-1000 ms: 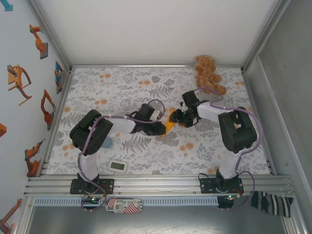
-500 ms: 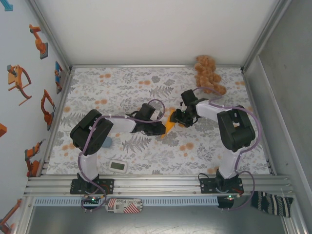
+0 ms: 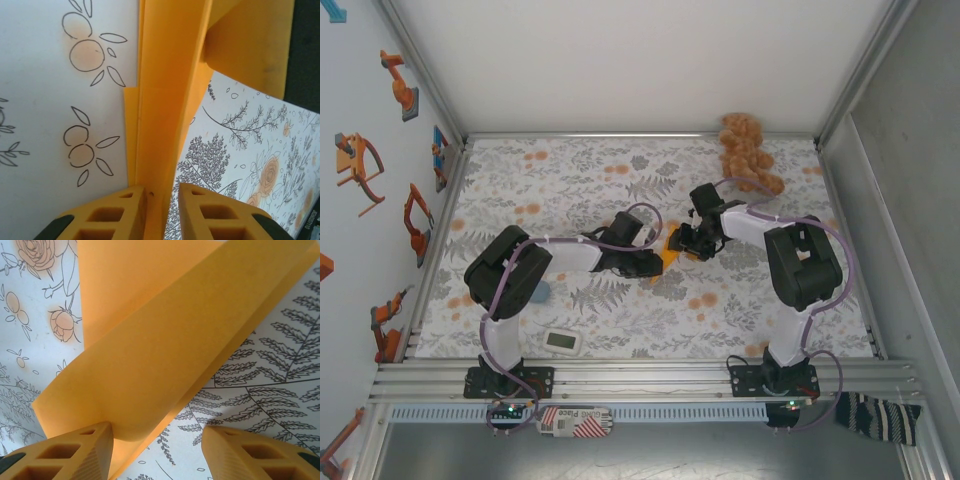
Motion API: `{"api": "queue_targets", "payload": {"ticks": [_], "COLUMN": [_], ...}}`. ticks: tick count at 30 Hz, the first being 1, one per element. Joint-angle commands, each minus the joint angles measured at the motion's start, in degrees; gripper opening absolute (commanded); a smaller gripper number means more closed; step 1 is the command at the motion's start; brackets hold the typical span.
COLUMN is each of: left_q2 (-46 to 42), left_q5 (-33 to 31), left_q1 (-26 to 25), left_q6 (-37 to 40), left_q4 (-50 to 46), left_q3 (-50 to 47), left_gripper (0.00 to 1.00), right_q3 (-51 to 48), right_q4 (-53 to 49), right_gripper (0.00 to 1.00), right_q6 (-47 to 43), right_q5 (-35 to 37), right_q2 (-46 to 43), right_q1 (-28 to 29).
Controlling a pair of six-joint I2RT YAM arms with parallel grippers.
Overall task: Fold a paper plane with a square sheet of paper (pick it up from the middle)
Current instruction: Fold the wing for the fifth time at the center of the table.
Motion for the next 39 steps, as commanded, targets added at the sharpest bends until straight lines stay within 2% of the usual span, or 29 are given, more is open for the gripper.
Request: {"api": "queue_targets", "payload": {"ticks": [1, 7, 14, 30, 39], "left_q2": [-1.99, -5.46, -6.5, -3.9, -2.15], "left_q5": [-2.17, -3.64, -2.46, -2.1, -2.3], "left_q1": [-0.92, -0.92, -0.92, -0.83, -1.27], "left_q6": [0.92, 1.81, 0.71, 1.28, 1.63], "left_q4": [-8.05, -10.74, -8.97, -10.47, -10.46], "left_q3": [0.66, 0.36, -0.39, 0.24, 0.34], "left_gripper": [0.28, 0.3, 0.3, 0.15, 0.13], "right_q3": [-4.45, -4.51, -4.56, -4.63, -4.7], "right_q4": [4.12, 4.42, 4.55, 4.69, 4.6], "right_gripper": [0.53, 0.53, 0.53, 0.52, 0.52], "right_q6": [-2.04, -1.98, -2.05, -1.86, -1.7], "right_q5": [9.93, 9.75, 9.57, 9.48, 9.4], "right_q2": [10.6, 10.34, 10.46, 10.5, 10.28], "right_q1": [0.45, 0.48, 0.53, 0.62, 0.71]}}
